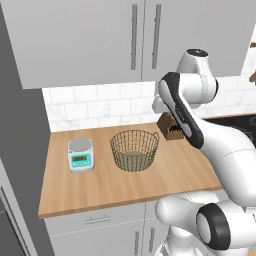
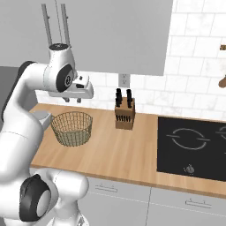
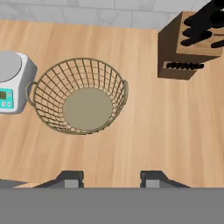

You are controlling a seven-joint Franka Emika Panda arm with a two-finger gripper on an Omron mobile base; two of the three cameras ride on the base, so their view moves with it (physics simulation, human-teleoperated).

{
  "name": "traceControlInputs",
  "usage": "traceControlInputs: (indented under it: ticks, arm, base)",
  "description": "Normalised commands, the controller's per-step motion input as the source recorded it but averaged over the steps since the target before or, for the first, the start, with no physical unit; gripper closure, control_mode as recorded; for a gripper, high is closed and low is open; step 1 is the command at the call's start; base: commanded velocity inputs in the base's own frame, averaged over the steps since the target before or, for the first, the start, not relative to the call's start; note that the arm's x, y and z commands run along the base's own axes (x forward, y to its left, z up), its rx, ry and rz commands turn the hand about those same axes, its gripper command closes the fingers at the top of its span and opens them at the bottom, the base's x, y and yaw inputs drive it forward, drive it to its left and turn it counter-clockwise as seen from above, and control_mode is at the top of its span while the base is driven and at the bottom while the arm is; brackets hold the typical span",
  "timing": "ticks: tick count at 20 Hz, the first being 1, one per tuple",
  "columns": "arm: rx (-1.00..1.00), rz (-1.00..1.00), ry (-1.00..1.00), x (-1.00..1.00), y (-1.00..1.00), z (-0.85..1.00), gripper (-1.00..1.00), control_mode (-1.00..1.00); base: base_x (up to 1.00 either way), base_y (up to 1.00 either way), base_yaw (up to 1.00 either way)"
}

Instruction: Open the cabinet, pick up the bread from the cabinet and place it in the basket. Then move the basket to the dining counter.

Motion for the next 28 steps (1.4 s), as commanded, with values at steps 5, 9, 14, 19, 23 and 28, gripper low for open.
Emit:
traceControlInputs:
  ticks: [5, 9, 14, 19, 23, 28]
  arm:
    - [0.0, 0.0, -0.13, -0.37, 0.0, 0.0, -1.0, -1.0]
    - [0.0, 0.0, -0.45, -0.46, 0.08, 0.31, -1.0, -1.0]
    - [-0.01, -0.01, -0.29, -0.04, 0.12, 0.71, -1.0, -1.0]
    - [0.0, -0.05, -0.19, 0.0, 0.01, 0.67, -1.0, -1.0]
    - [0.0, -0.08, -0.12, 0.0, 0.0, 0.57, -1.0, -1.0]
    - [0.08, -0.05, -0.02, 0.0, 0.0, 0.52, -1.0, -1.0]
  base:
    - [0.0, 0.0, 0.0]
    - [0.0, 0.0, 0.0]
    - [0.0, 0.0, 0.0]
    - [0.0, 0.0, 0.0]
    - [0.0, 0.0, 0.0]
    - [0.0, 0.0, 0.0]
